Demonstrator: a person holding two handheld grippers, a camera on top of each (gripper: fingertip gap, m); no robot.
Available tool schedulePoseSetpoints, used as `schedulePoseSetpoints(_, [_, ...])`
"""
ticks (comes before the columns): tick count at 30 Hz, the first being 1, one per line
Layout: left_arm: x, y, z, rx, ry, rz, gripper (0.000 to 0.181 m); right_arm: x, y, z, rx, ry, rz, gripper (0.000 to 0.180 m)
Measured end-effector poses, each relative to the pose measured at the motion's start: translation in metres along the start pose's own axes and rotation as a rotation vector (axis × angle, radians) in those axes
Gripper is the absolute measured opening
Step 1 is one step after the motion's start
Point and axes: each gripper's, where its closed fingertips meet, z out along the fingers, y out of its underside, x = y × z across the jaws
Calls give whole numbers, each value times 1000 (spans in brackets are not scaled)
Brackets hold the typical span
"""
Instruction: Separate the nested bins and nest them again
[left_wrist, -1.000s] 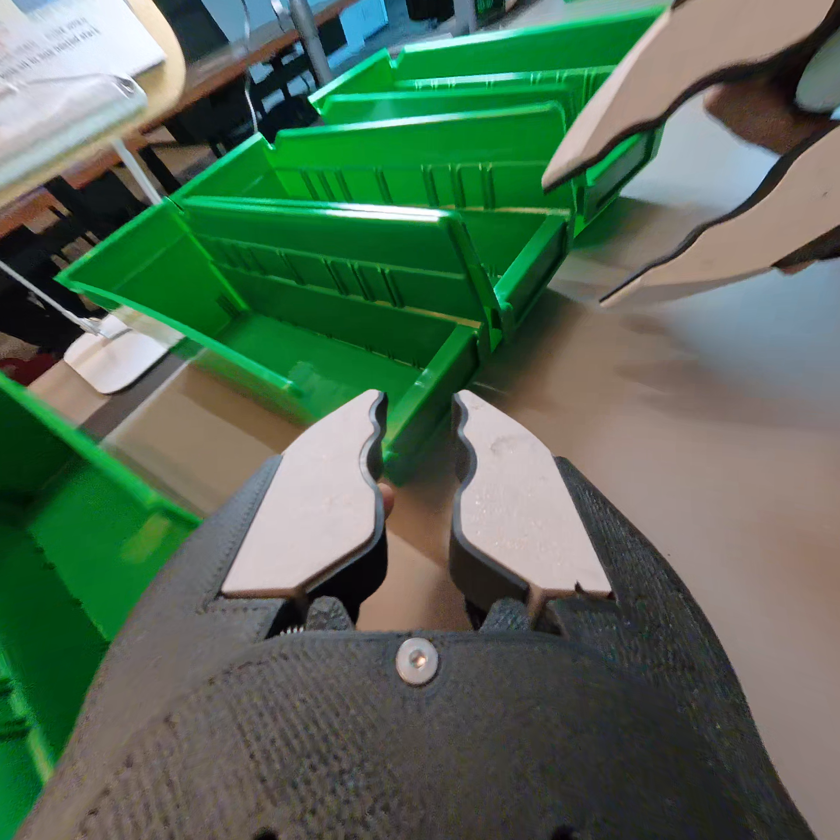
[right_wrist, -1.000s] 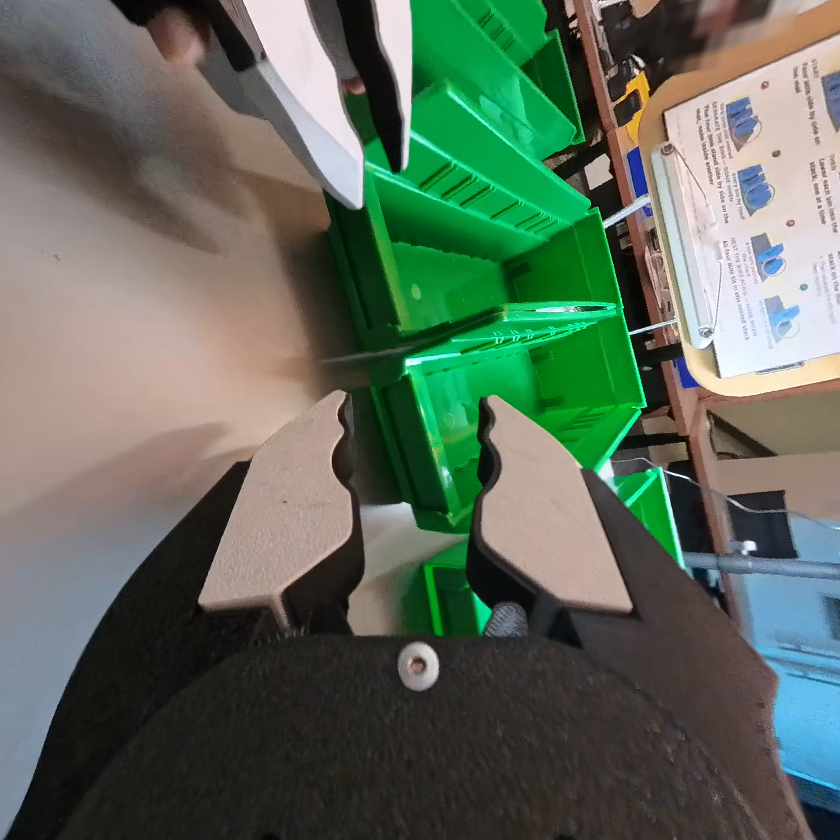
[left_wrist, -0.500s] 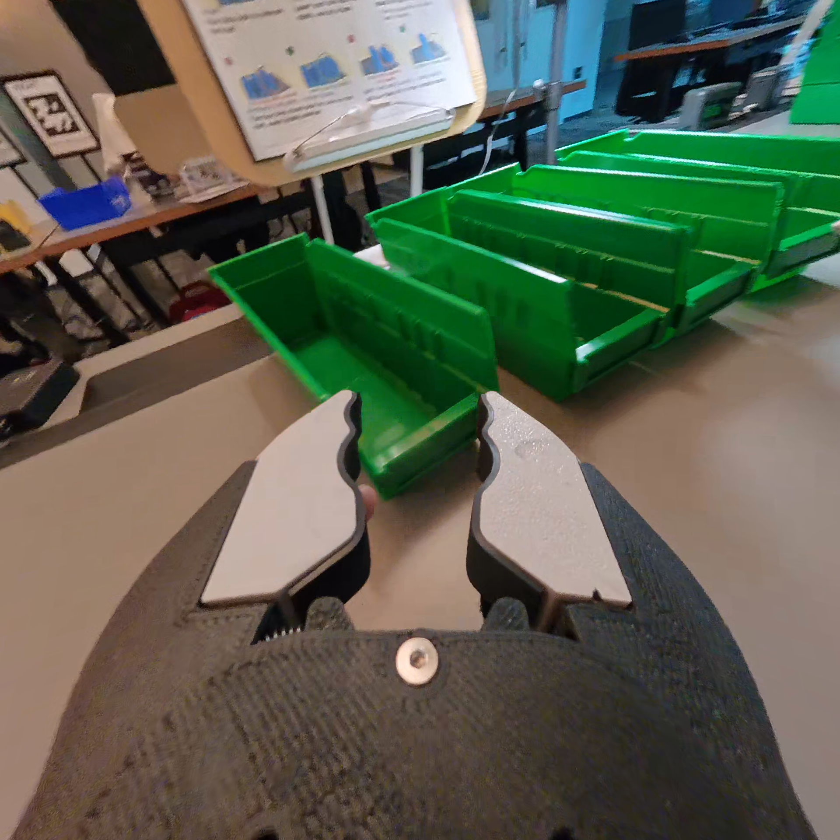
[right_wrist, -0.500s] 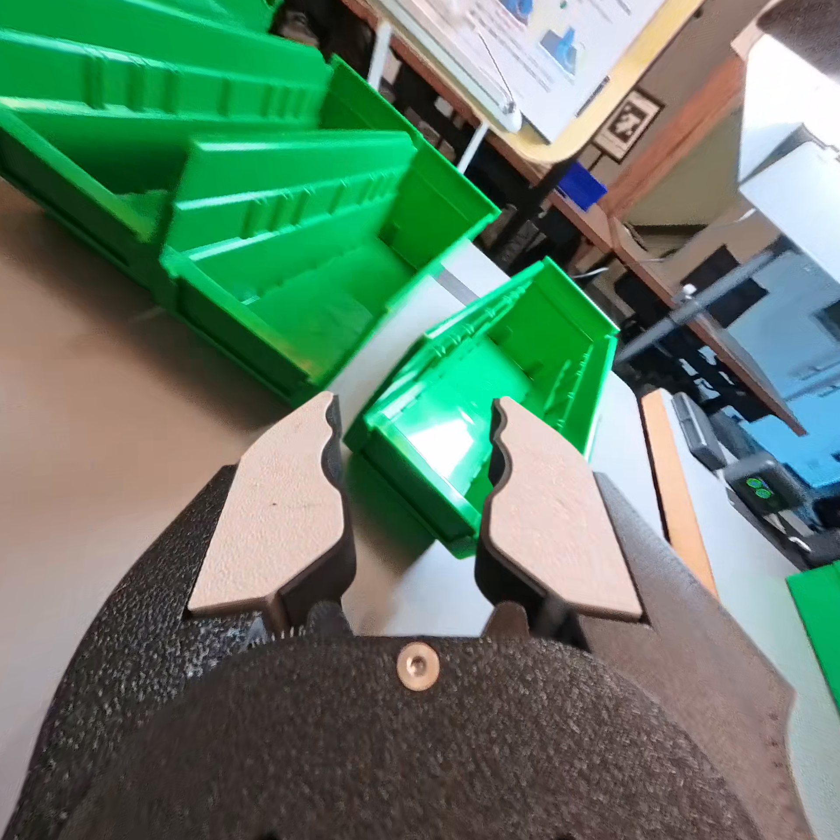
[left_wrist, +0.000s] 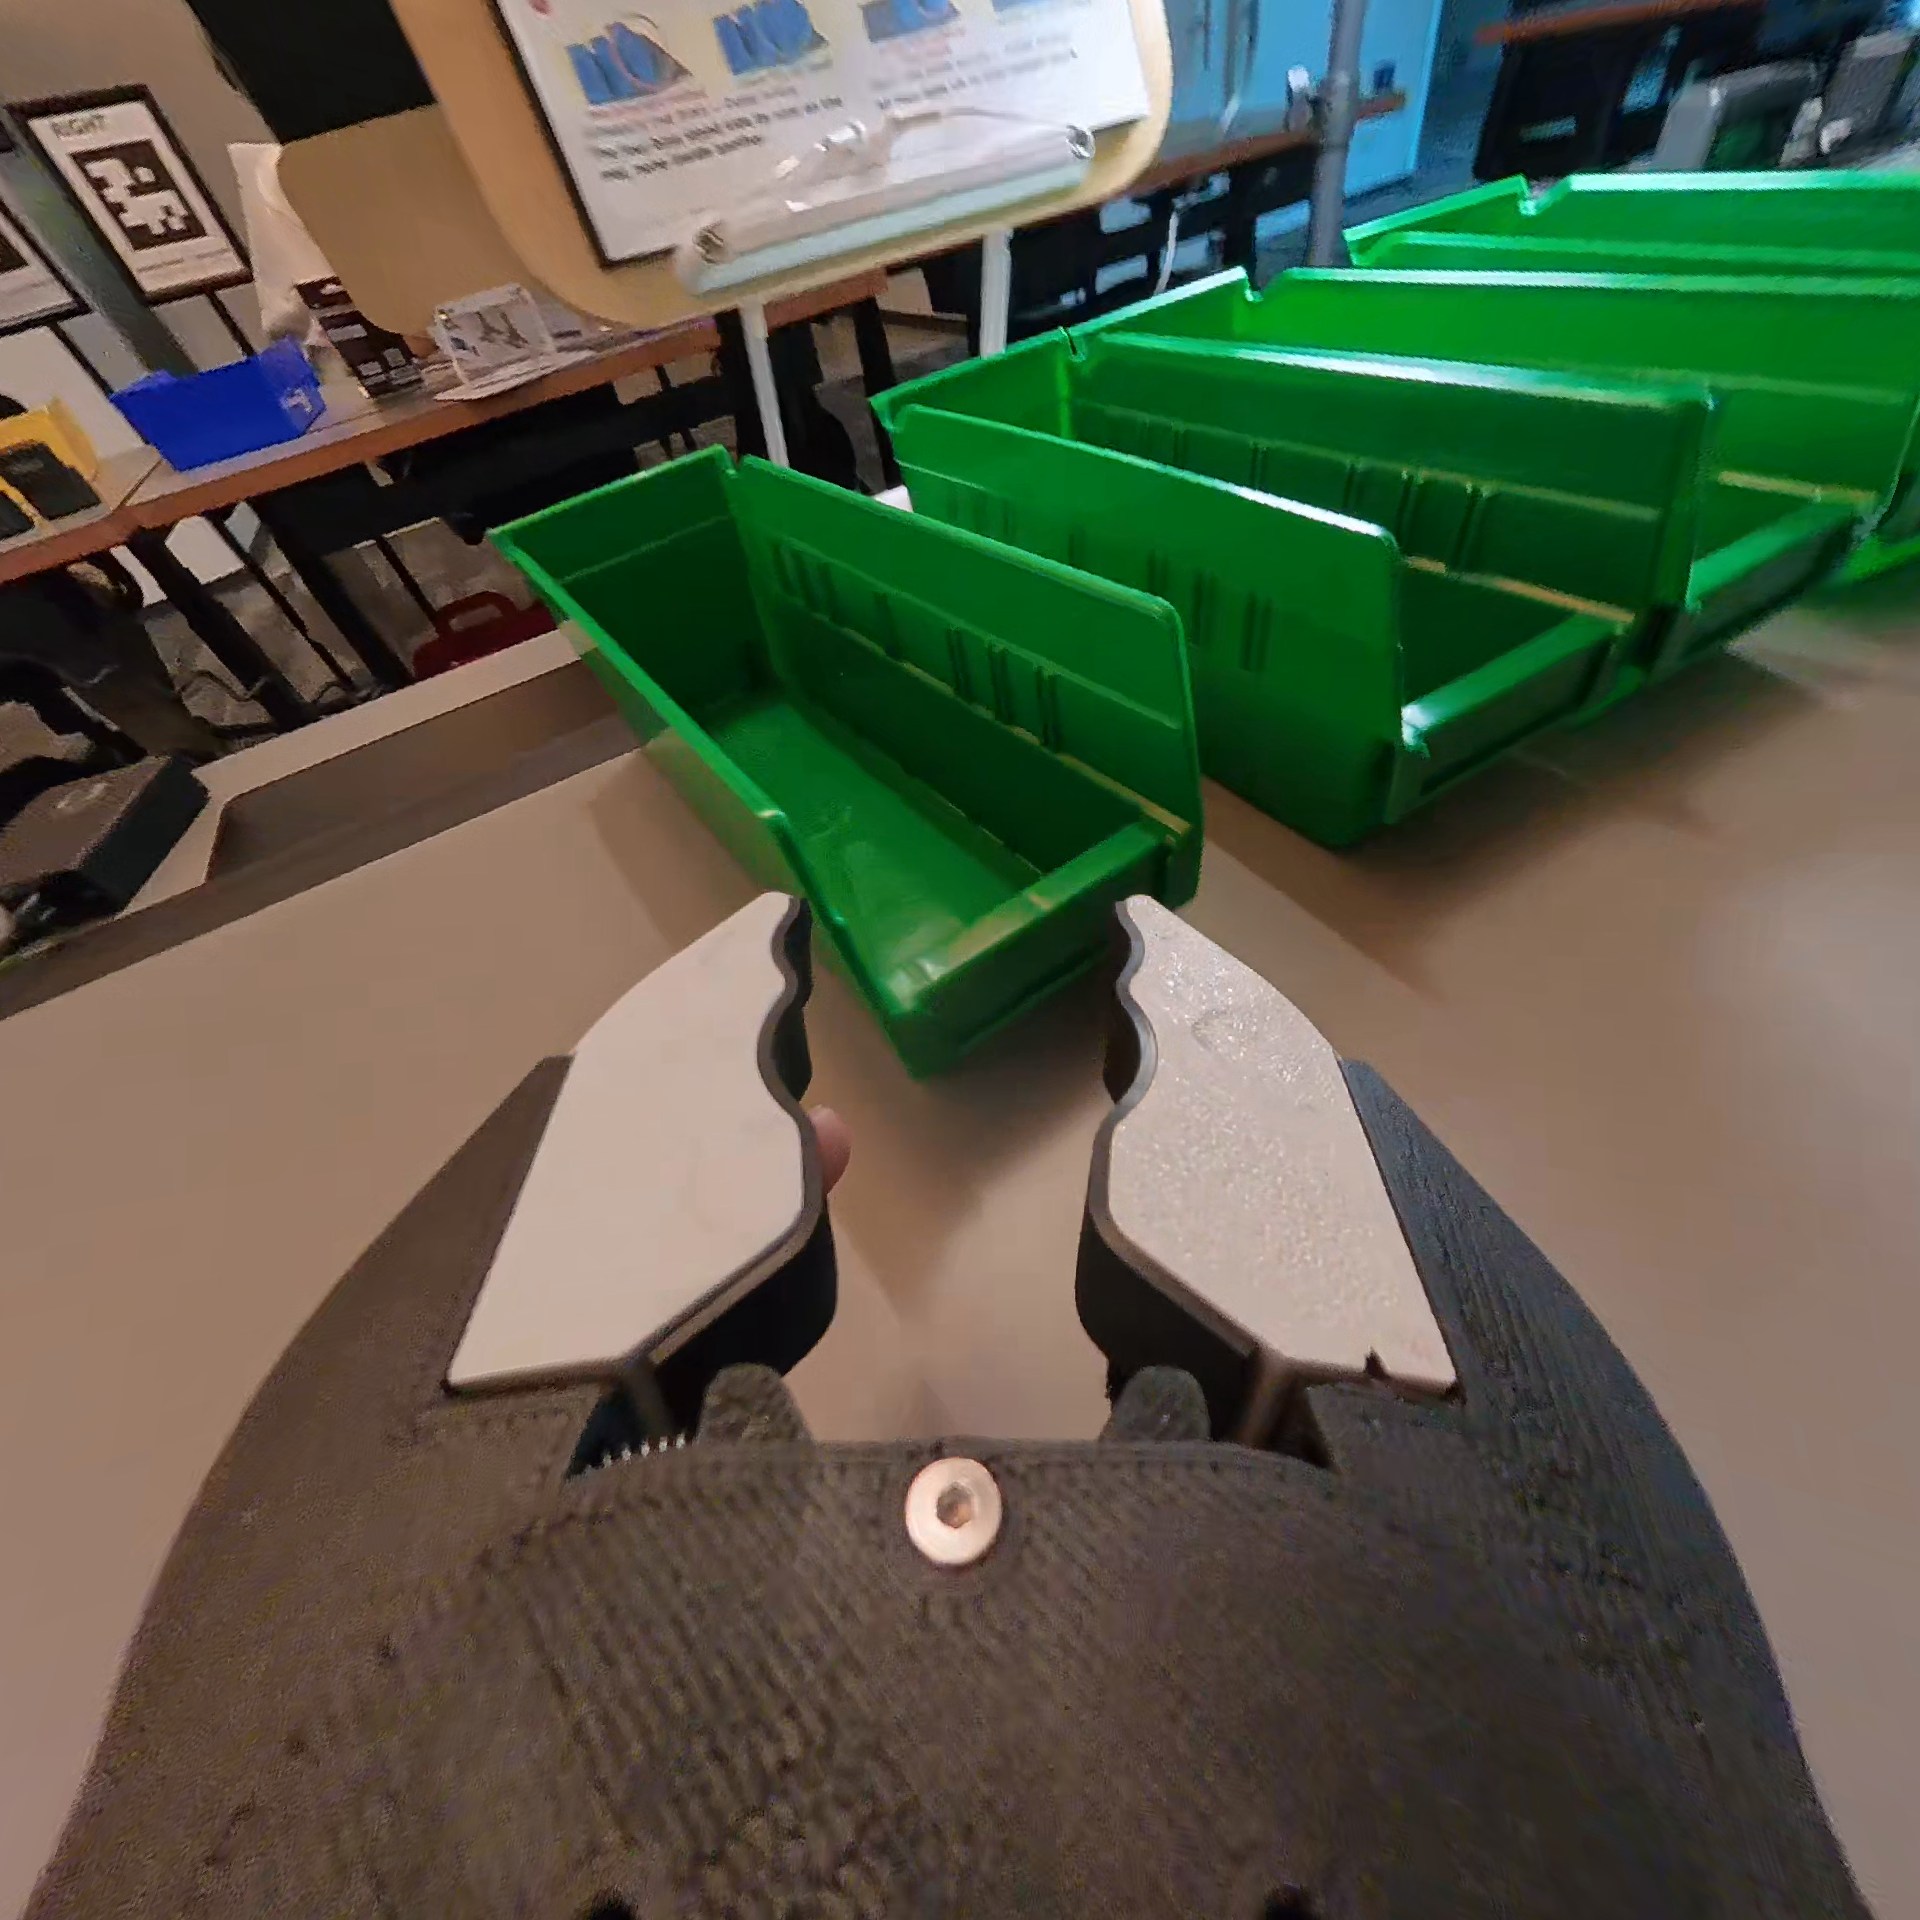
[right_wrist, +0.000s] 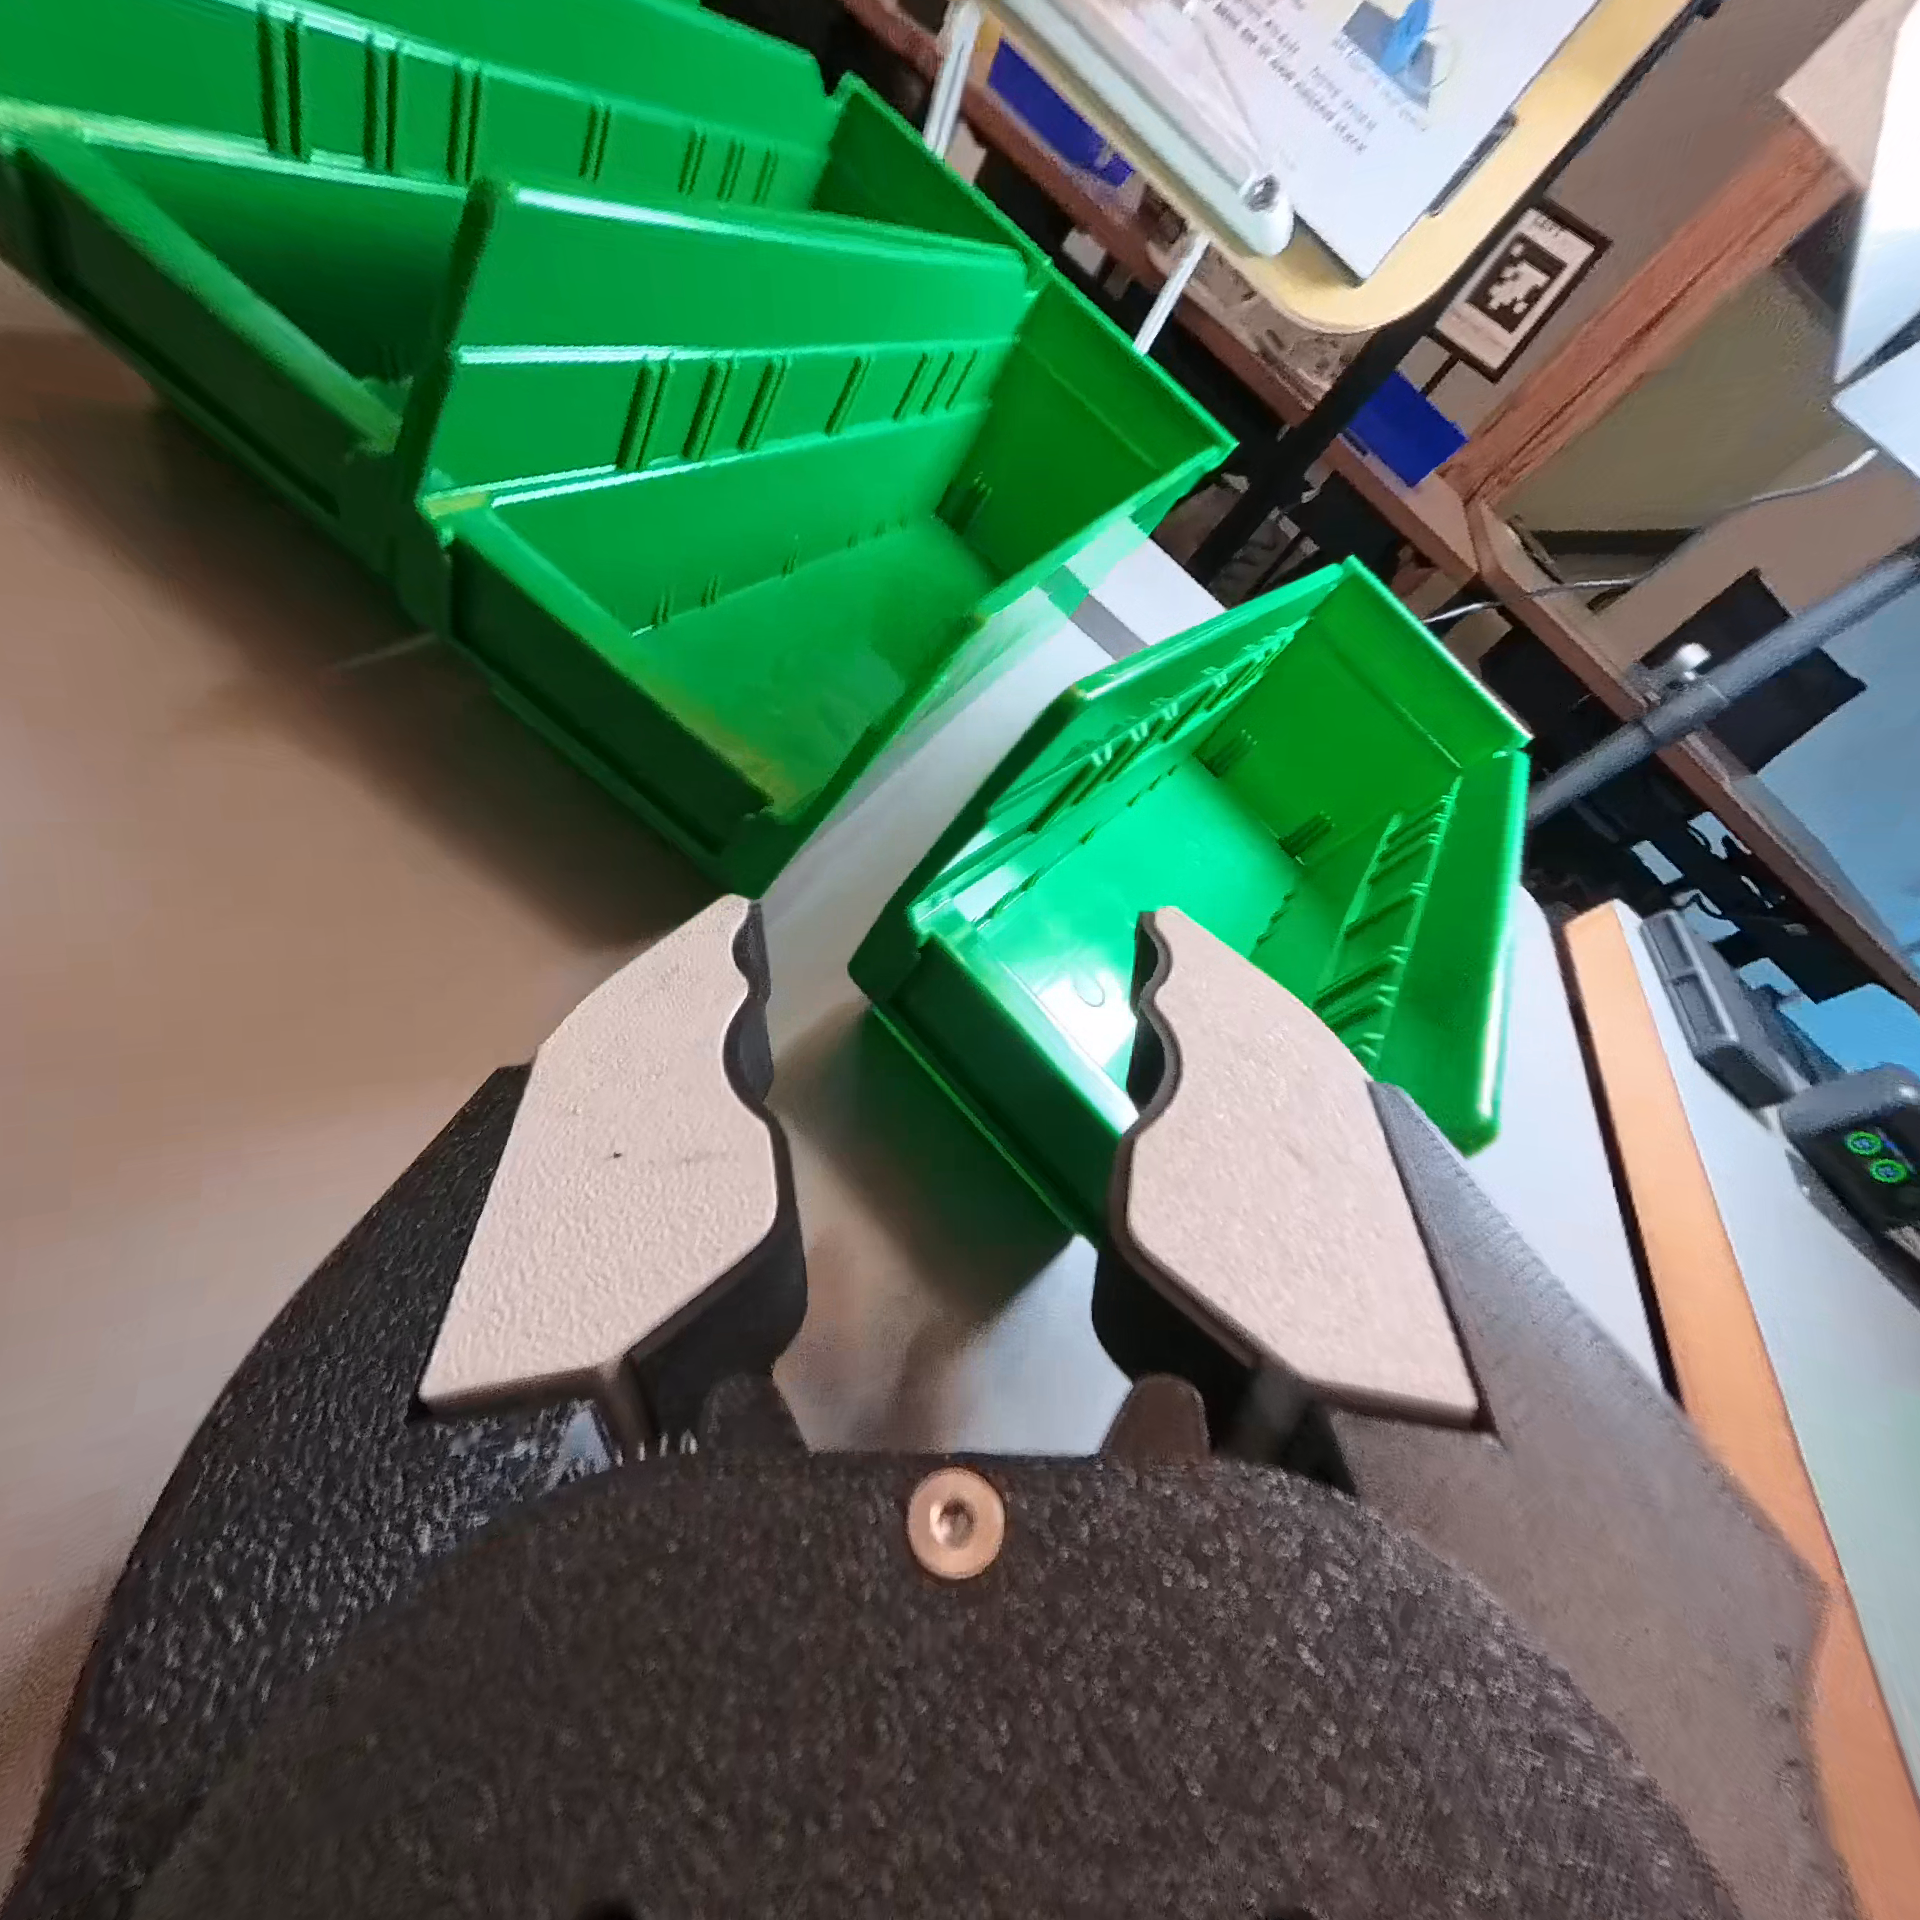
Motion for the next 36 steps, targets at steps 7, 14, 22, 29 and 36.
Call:
schedulePoseSetpoints(7, [14,11,8,-52,43,41,53,-1,13,10,-60,13,-89,66])
schedulePoseSetpoints(14, [17,7,6,-41,42,76,50,13,23,21,-101,64,-111,54])
schedulePoseSetpoints(22, [20,4,5,-32,47,103,48,21,4,11,13,95,-51,49])
schedulePoseSetpoints(29, [20,5,5,-30,40,104,48,7,-17,-3,138,29,25,58])
schedulePoseSetpoints(36, [22,4,7,-31,39,119,48,3,-20,-4,155,-2,54,60])
